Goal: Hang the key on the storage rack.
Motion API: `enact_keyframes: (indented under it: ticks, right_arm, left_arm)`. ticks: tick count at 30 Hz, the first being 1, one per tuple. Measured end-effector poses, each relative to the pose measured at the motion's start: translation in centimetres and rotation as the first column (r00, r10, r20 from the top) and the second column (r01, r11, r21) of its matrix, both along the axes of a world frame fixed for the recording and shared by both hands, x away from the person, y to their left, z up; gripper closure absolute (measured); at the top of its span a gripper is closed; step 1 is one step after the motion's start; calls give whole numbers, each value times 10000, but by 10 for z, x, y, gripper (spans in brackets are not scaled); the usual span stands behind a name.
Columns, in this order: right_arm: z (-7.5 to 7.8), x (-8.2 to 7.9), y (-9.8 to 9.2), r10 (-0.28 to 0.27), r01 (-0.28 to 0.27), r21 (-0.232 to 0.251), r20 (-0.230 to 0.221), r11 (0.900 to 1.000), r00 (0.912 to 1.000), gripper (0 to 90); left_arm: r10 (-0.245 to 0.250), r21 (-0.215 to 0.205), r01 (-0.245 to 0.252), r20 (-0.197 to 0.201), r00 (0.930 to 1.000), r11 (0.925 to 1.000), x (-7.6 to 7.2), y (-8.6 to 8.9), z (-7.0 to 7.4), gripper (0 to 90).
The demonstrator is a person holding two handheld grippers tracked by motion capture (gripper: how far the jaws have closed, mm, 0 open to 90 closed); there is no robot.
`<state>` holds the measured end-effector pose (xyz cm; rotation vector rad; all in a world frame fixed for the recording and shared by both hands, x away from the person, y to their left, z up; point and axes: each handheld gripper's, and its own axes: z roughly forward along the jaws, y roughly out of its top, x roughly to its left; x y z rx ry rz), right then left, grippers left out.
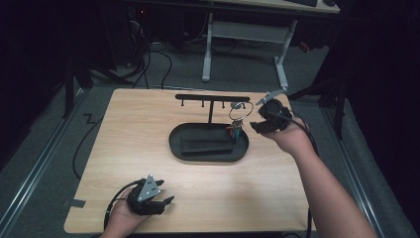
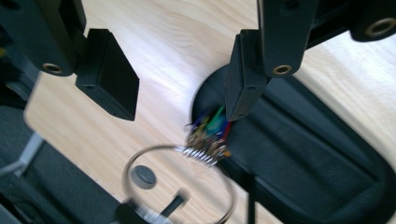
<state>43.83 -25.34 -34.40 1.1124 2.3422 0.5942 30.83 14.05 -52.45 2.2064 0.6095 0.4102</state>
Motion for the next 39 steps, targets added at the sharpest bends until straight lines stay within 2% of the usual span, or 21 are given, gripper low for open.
enact_keyframes:
  ticks: [2, 5, 8, 11, 14, 19, 20, 22, 23, 24, 25, 26, 28, 29, 32, 34, 37, 39]
  right_arm:
    - [-16, -17, -5, -203, 189, 294, 482, 9994, 9986, 443]
    - [-38, -39, -10, -540, 459, 876, 923, 9951, 9943, 429]
    - [-61, -57, -14, -511, 365, 1280, 1121, 9911, 9924, 343]
    - [-83, -75, -20, -435, 198, 1620, 1445, 9866, 9885, 293]
    - [-107, -91, -28, -699, 312, 2423, 1527, 9697, 9858, 270]
    - [-148, -114, -44, -1362, 865, 2936, 1532, 9520, 9788, 222]
    - [-154, -121, -48, -1597, 1040, 3035, 1648, 9471, 9733, 222]
    - [-164, -137, -60, -2054, 1296, 3287, 2075, 9355, 9564, 222]
    - [-167, -142, -66, -2092, 1340, 3311, 2029, 9340, 9566, 221]
    - [-167, -145, -71, -1997, 1320, 3308, 1798, 9344, 9632, 208]
    - [-168, -147, -76, -1972, 1309, 3310, 1753, 9345, 9645, 201]
    - [-171, -150, -79, -2117, 1462, 3383, 1657, 9296, 9632, 203]
    - [-177, -150, -82, -2018, 1491, 3307, 1309, 9319, 9706, 203]
    - [-176, -149, -81, -1930, 1413, 3253, 1324, 9350, 9722, 203]
    - [-172, -146, -76, -1986, 1322, 3513, 1600, 9269, 9669, 203]
    - [-170, -144, -71, -1922, 1227, 3546, 1678, 9269, 9669, 205]
    - [-171, -140, -66, -1641, 1016, 3327, 1655, 9376, 9725, 210]
    - [-172, -138, -64, -1615, 1000, 3279, 1660, 9394, 9728, 211]
  left_arm:
    - [-26, 28, 26, -5, 10000, 10000, -1, -1, -1, 348]
    - [-18, 130, 18, 39, 10000, 9999, -2, -4, -2, 340]
    - [-27, 117, 27, 30, 10000, 9999, -2, -6, -3, 335]
    - [-101, 91, 101, -9, 9999, 9999, -2, -7, -5, 332]
    - [-173, -98, 172, -23, 9998, 9998, 0, -7, -5, 332]
    - [-115, -331, 112, -67, 9999, 9994, 2, -6, -5, 327]
    - [-85, -344, 83, -57, 9999, 9994, 3, -6, -5, 327]
    - [-45, -418, 40, -105, 9999, 9991, 2, -6, -4, 327]
    - [-24, -523, 17, -120, 9999, 9986, 2, -6, -4, 327]
    - [-54, -571, 46, -135, 9999, 9984, 1, -6, -4, 326]
    - [-83, -573, 75, -124, 9999, 9983, 1, -6, -4, 325]
    - [-89, -571, 83, -106, 9999, 9983, 1, -6, -4, 324]
    - [-34, -612, 21, -209, 9998, 9981, 1, -6, -3, 326]
    - [32, -699, -48, -225, 9997, 9975, 1, -5, -3, 327]
    - [146, -748, -159, -167, 9998, 9971, -2, -2, -2, 327]
    - [168, -719, -176, -129, 9998, 9973, -5, 2, -2, 332]
    - [235, -825, -233, 20, 9997, 9963, -8, 8, 1, 345]
    - [240, -988, -234, 53, 9997, 9948, -8, 12, 4, 360]
